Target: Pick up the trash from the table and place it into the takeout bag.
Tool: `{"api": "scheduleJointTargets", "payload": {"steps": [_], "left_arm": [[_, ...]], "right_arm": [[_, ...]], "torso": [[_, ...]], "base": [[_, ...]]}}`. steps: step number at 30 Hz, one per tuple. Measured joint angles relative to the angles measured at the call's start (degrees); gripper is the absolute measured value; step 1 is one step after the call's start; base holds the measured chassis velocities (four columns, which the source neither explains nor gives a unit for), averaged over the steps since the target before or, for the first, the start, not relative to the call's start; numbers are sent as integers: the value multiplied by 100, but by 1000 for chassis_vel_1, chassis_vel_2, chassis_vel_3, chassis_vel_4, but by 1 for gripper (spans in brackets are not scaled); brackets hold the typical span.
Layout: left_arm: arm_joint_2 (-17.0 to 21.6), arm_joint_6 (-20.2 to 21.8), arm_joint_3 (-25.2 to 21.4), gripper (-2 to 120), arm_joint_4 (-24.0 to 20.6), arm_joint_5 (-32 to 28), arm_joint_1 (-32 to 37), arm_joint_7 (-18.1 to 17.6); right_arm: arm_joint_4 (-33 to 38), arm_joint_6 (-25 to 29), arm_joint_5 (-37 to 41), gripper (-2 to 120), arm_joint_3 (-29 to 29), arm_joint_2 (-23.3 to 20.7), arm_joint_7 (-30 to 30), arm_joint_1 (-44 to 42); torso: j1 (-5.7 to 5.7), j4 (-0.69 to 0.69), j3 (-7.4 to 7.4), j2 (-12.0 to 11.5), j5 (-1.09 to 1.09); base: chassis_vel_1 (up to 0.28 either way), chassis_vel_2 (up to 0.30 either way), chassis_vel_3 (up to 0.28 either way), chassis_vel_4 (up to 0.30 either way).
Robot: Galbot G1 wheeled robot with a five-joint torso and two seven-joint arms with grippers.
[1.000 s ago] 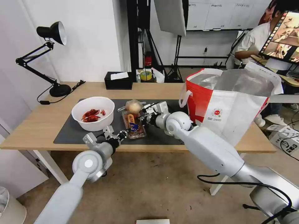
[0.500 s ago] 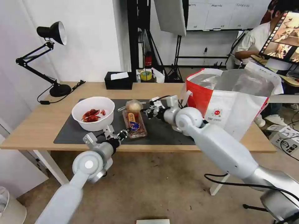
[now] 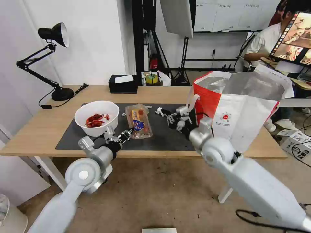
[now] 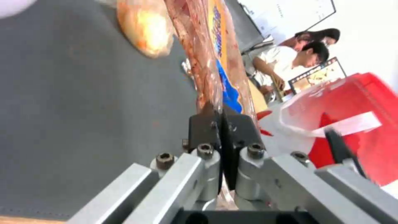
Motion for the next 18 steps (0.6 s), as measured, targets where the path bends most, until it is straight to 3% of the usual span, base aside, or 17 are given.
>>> {"api": "scheduleJointTargets", "payload": {"steps": [9,16,18], "left_arm": [[177,-69,-208,0,-257,-166,-57,12],[297,-91,-114,0,-353,-371,-414,19],[294,-98,-74,0,-349,-396,-497,27]], "right_arm": [[1066,170,-671,4,1175,-213,37,-1822],[1599,473,-1084,36,2240,17,-123,-3431],[1627,513,-1119,38,2346,50,-146,-3599]], "torso": [[0,-1,-1,1,-1],[0,0,0,1,-1],[-1,-1,-1,1,-2]], "base": [[0,0,0,0],[0,0,0,0],[0,0,0,0]]}}
